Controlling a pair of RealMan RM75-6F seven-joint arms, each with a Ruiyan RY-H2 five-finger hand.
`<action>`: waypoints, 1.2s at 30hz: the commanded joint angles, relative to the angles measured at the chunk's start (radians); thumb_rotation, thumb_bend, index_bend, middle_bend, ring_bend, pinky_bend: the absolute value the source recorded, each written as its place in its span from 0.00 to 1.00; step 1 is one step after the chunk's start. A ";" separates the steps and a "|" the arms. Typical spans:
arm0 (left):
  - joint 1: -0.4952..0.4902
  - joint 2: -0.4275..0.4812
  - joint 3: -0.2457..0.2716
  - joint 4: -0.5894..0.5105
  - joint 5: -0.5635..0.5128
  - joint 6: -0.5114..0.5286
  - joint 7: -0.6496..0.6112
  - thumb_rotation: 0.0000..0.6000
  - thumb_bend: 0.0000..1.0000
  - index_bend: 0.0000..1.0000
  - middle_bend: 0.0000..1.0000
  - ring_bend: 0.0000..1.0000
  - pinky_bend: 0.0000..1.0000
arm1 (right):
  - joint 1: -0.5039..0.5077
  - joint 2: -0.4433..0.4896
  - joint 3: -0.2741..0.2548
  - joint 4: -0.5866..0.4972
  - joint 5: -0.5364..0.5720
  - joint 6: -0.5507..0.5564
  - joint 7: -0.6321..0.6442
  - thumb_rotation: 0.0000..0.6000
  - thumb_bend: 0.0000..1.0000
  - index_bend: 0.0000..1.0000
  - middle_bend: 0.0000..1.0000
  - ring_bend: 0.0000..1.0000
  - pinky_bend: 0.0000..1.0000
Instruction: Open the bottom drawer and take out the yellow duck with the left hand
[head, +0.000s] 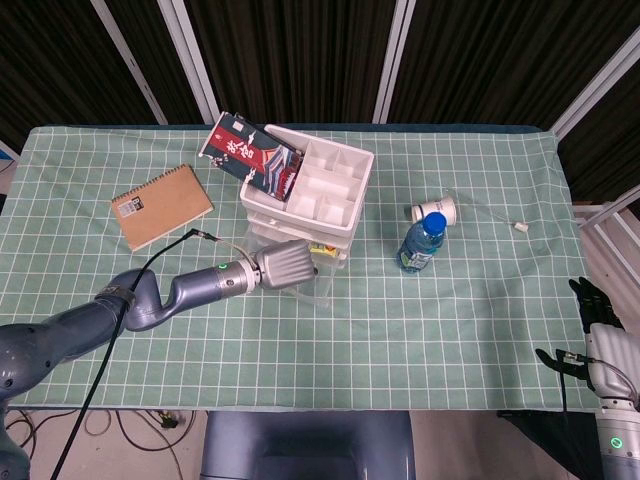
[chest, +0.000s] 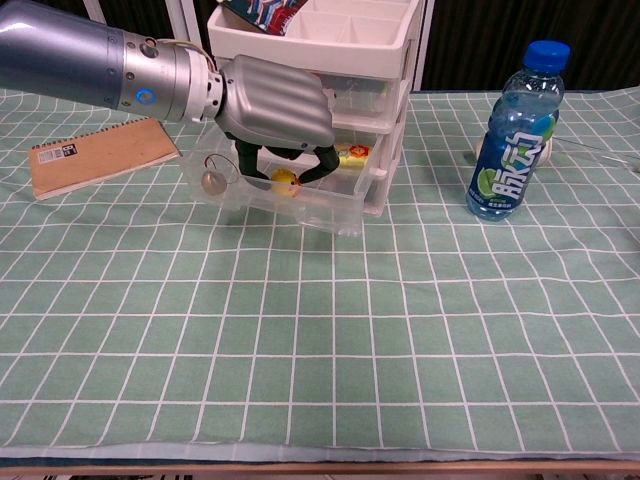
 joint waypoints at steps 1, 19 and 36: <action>0.007 0.006 -0.012 -0.004 -0.015 0.016 0.008 1.00 0.30 0.63 1.00 1.00 1.00 | 0.000 0.000 0.000 0.000 0.000 0.000 0.001 1.00 0.07 0.00 0.00 0.00 0.23; 0.087 0.194 -0.101 -0.255 -0.101 0.173 0.125 1.00 0.31 0.62 1.00 1.00 1.00 | -0.001 0.003 -0.001 0.000 -0.004 0.000 0.004 1.00 0.07 0.00 0.00 0.00 0.23; 0.451 0.456 0.075 -0.608 -0.226 0.307 0.397 1.00 0.31 0.62 1.00 1.00 1.00 | -0.002 0.001 -0.006 -0.002 -0.014 0.004 -0.004 1.00 0.07 0.00 0.00 0.00 0.23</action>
